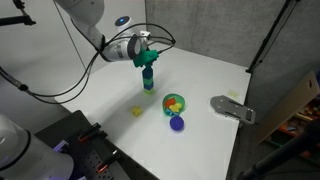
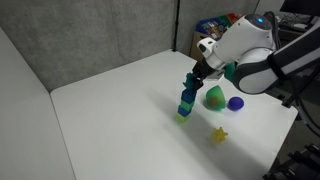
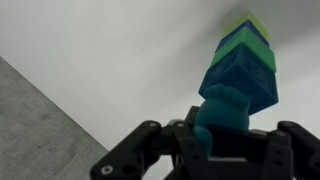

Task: Put the dark green toy on top of the stacked toy blocks

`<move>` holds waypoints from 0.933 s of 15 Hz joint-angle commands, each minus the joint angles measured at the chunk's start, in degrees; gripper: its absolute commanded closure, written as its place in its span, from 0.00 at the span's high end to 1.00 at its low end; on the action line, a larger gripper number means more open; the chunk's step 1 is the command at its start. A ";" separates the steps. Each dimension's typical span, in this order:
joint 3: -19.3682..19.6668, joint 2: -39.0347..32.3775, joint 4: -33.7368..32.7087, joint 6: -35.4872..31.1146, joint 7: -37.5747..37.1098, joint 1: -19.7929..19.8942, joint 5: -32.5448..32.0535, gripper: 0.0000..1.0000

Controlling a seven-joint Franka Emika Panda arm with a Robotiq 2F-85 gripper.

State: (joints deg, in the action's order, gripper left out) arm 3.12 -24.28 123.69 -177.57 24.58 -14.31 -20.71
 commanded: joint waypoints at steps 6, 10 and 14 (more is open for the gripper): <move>5.20 -2.43 0.05 -4.04 -1.35 -5.36 -0.45 0.03; 6.66 -3.34 0.02 -5.61 -1.12 -6.73 -0.21 0.03; 7.54 -3.67 0.25 -6.64 -0.89 -7.45 0.01 0.03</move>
State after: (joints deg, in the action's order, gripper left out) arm 9.17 -27.79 123.74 -182.79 24.44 -20.53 -20.70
